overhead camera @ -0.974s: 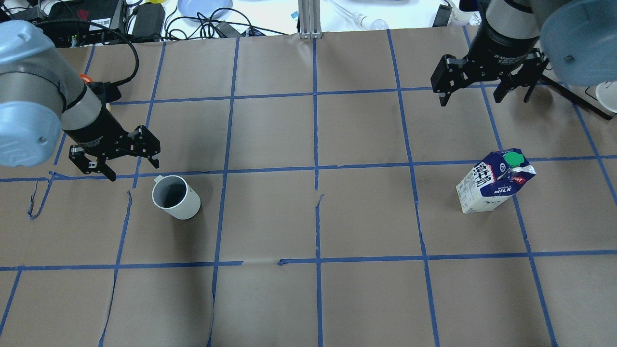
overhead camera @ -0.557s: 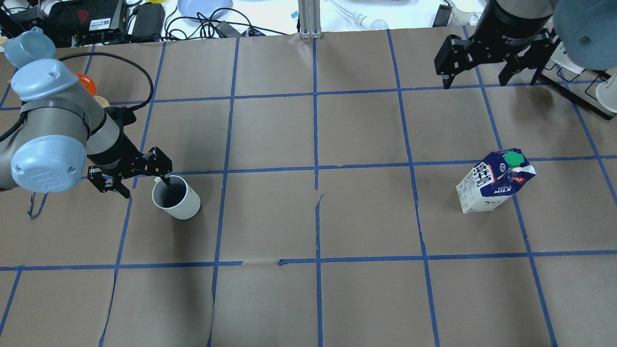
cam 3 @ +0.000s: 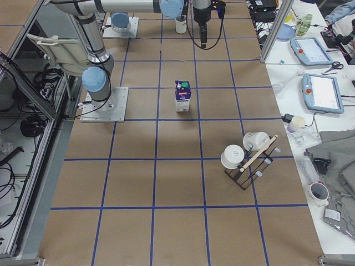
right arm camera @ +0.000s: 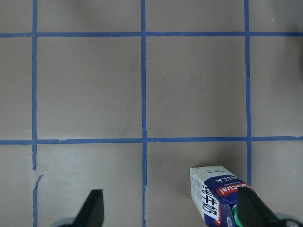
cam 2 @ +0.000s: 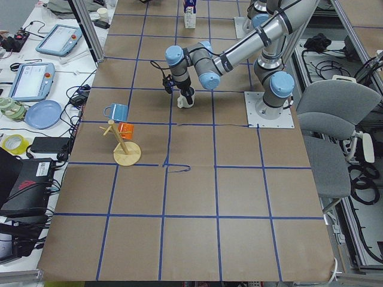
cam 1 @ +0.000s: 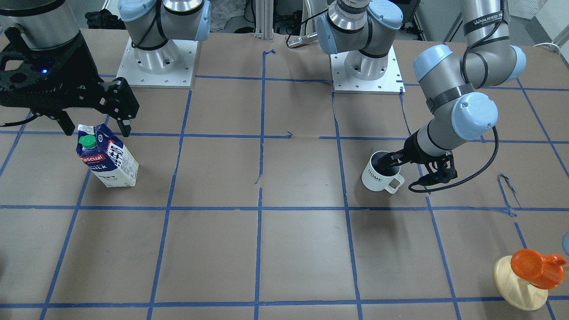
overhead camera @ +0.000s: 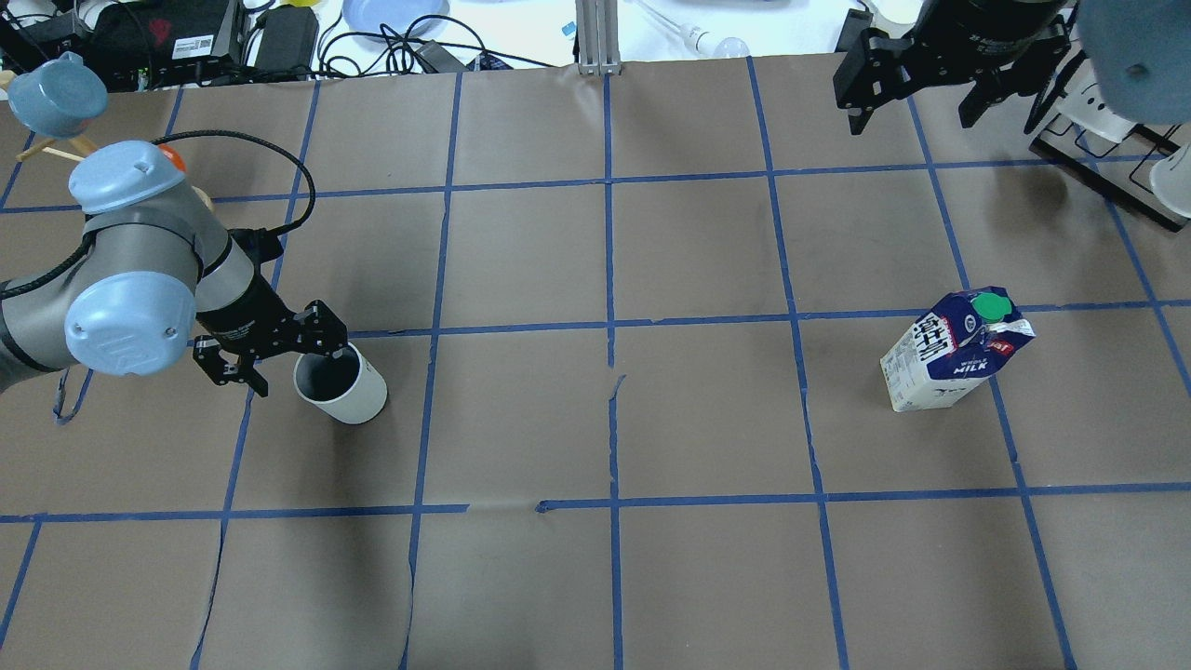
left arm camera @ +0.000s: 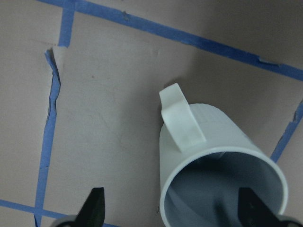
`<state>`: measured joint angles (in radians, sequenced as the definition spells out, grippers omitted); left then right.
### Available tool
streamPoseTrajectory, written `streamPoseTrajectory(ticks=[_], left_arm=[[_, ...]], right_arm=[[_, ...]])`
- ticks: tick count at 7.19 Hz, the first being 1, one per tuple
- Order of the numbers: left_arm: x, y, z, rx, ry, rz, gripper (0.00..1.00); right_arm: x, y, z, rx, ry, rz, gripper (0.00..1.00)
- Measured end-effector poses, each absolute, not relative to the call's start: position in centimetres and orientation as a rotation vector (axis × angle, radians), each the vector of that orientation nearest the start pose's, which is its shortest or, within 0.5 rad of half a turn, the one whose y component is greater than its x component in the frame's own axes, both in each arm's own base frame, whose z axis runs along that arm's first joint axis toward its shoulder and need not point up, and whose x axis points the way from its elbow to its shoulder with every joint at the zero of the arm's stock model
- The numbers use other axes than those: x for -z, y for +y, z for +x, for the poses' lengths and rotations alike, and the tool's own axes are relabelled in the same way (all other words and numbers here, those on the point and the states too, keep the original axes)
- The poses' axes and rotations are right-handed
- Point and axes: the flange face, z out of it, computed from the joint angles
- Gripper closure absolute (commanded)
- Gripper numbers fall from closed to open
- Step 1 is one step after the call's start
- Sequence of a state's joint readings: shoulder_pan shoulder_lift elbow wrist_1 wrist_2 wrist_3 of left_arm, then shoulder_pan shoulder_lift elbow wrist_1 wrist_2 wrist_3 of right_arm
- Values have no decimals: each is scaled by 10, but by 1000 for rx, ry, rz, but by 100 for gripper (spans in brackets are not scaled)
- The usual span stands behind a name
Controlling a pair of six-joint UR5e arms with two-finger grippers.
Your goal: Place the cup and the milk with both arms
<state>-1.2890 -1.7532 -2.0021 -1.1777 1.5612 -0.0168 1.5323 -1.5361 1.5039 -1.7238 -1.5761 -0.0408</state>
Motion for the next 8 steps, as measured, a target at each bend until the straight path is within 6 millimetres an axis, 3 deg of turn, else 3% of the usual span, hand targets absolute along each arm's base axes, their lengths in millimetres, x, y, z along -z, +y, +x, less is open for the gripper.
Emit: streamPoseTrajectory(ticks=[1, 2, 6, 8], left_arm=[[-231, -494, 3, -350, 3127, -475, 72], [-228, -496, 3, -355, 3133, -480, 100], [-230, -498, -1, -361, 3126, -667, 100], [-254, -511, -6, -285, 3084, -869, 100]], right_arm=[[-520, -528, 115, 293, 3124, -6, 0], [-520, -528, 116, 295, 3110, -8, 0], [-522, -529, 116, 307, 3105, -22, 0], [-521, -529, 117, 311, 3098, -13, 0]])
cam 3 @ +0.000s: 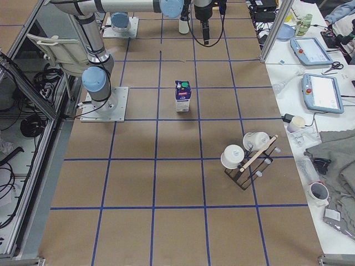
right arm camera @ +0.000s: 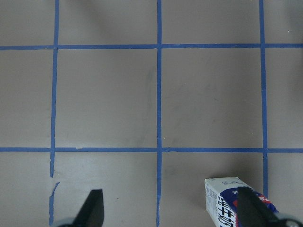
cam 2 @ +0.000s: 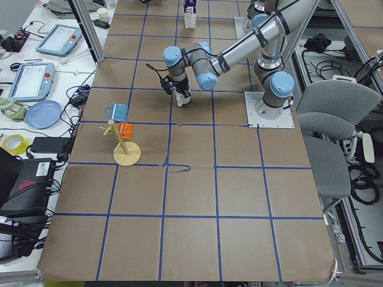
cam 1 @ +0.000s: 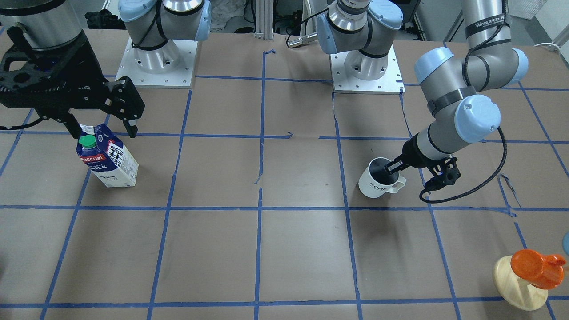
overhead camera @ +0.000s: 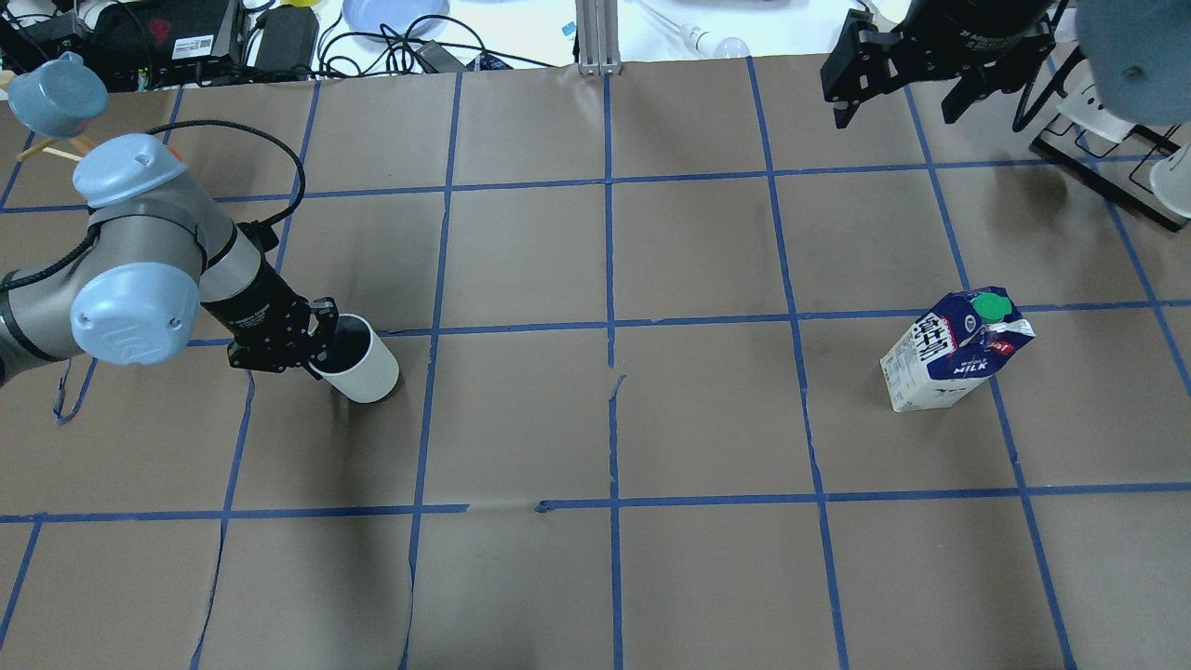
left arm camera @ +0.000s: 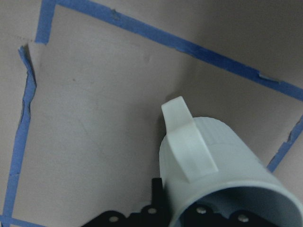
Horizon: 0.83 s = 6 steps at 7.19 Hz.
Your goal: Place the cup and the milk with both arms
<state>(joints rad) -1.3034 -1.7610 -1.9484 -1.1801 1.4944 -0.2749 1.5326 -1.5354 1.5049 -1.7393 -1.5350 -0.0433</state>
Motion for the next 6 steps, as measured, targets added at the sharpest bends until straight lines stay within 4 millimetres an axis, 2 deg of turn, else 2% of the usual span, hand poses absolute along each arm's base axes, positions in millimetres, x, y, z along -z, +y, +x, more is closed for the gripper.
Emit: streamPoseTrajectory(ticks=[3, 5, 6], left_arm=[[-320, -571, -26, -85, 3064, -1064, 100], [-340, -602, -58, -27, 3086, -1102, 100], [-341, -614, -85, -23, 3089, -1113, 100]], right_arm=[[-523, -529, 117, 320, 3096, -9, 0], [-527, -528, 117, 329, 3096, -9, 0], [-528, -527, 117, 331, 3096, -9, 0]])
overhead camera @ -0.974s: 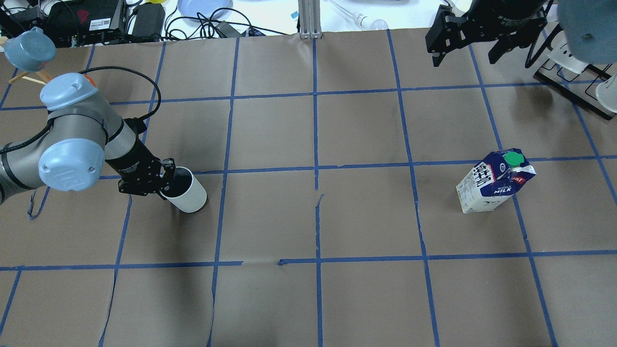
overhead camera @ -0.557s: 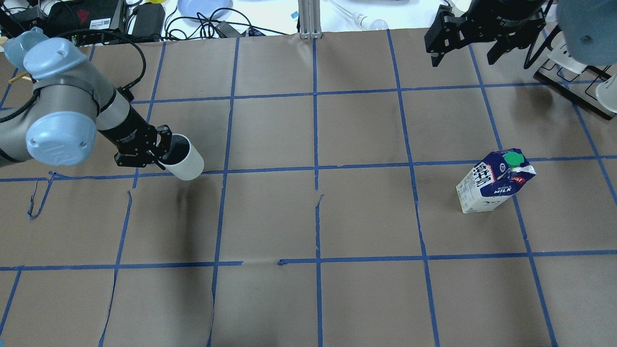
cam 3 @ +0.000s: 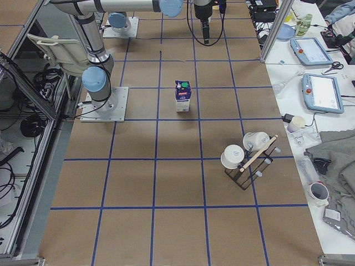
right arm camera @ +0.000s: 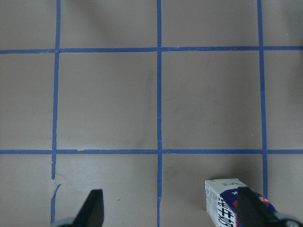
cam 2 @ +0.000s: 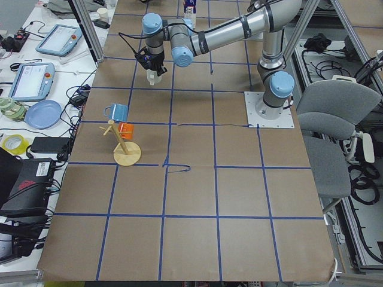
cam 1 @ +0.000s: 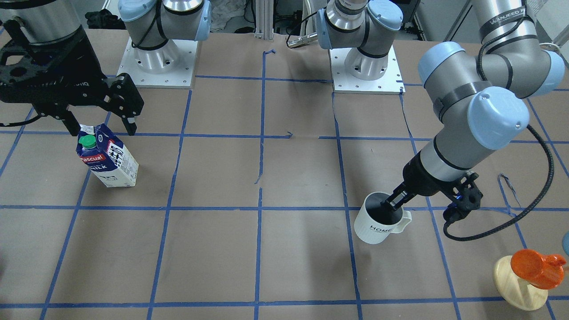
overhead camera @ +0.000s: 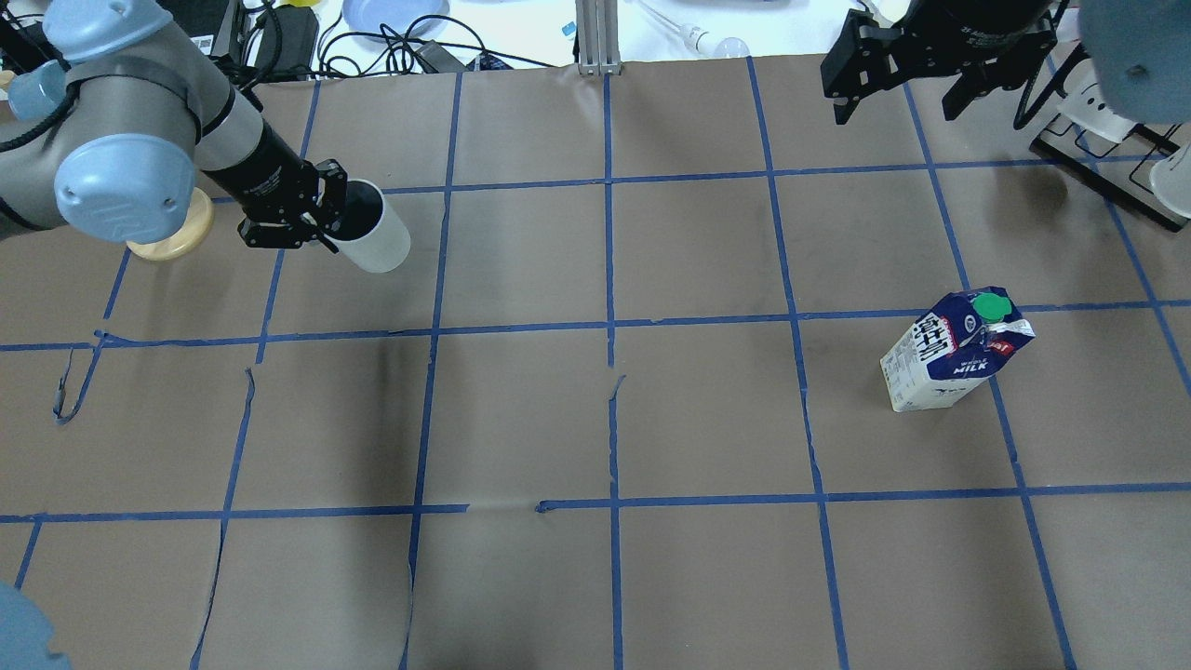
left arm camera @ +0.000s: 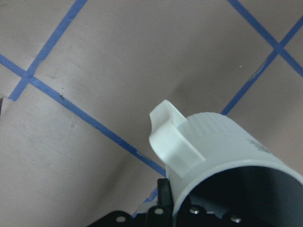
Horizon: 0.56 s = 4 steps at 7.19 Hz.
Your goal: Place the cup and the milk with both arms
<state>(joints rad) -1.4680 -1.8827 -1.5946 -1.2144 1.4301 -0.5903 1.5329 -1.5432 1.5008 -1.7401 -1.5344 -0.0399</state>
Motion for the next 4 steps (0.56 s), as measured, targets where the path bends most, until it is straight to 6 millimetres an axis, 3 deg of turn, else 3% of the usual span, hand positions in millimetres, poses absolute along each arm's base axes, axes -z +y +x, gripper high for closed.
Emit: streamPoseTrajectory(ticks=[4], left_arm=[[-317, -661, -200, -43, 3092, -1123, 100]], right_arm=[[-527, -526, 117, 327, 3097, -10, 0]])
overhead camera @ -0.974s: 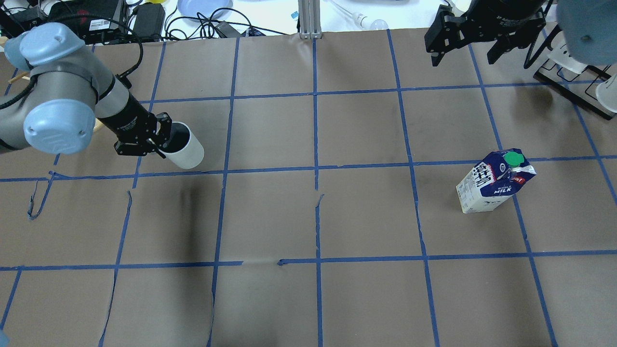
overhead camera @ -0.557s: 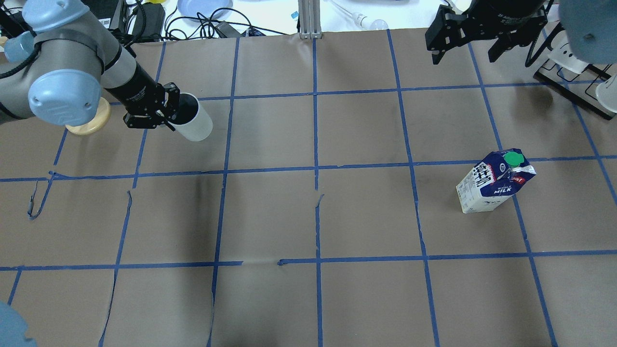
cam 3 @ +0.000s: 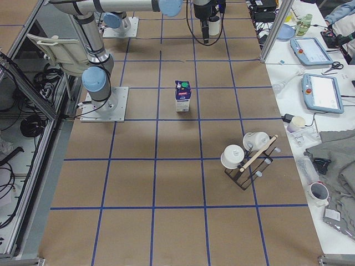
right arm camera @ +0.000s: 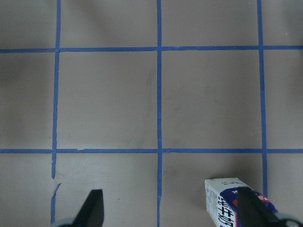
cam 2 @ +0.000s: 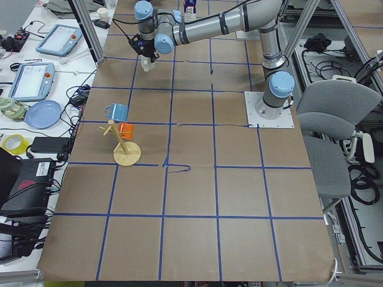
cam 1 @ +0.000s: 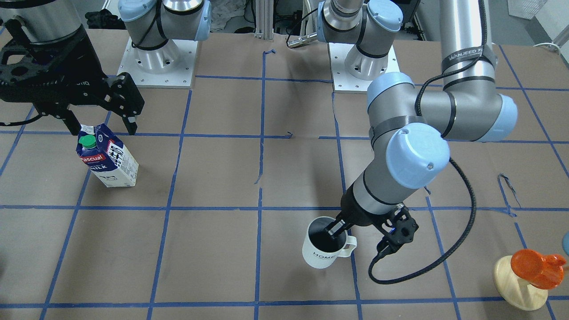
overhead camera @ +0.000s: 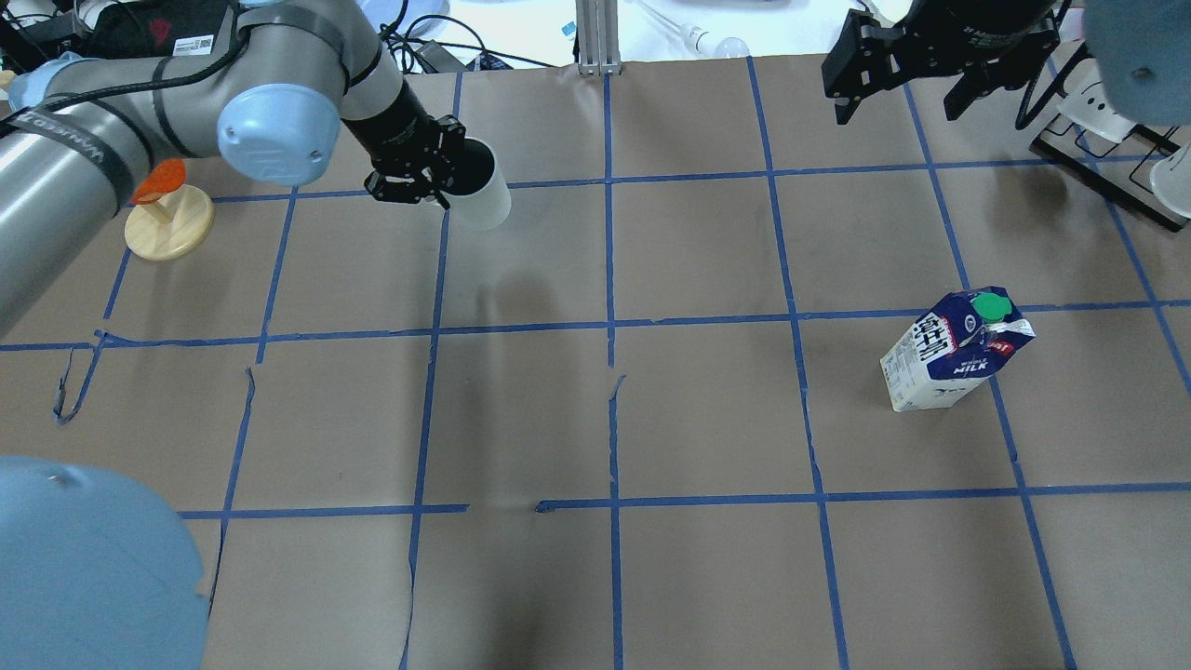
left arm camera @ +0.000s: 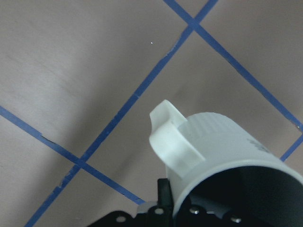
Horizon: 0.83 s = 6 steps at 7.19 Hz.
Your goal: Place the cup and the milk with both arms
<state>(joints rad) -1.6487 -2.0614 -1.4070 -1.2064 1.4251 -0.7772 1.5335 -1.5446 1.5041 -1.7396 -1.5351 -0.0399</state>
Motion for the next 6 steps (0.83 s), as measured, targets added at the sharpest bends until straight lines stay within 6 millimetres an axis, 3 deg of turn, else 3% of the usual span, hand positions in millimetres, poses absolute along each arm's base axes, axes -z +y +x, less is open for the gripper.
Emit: streamPoseTrajectory(ticks=[3, 6], left_arm=[[-280, -675, -280, -82, 3073, -1148, 100], [-253, -671, -320, -106, 3050, -1191, 100]], right_arm=[[-526, -526, 118, 326, 3096, -11, 0], [-526, -526, 118, 323, 3096, -11, 0]])
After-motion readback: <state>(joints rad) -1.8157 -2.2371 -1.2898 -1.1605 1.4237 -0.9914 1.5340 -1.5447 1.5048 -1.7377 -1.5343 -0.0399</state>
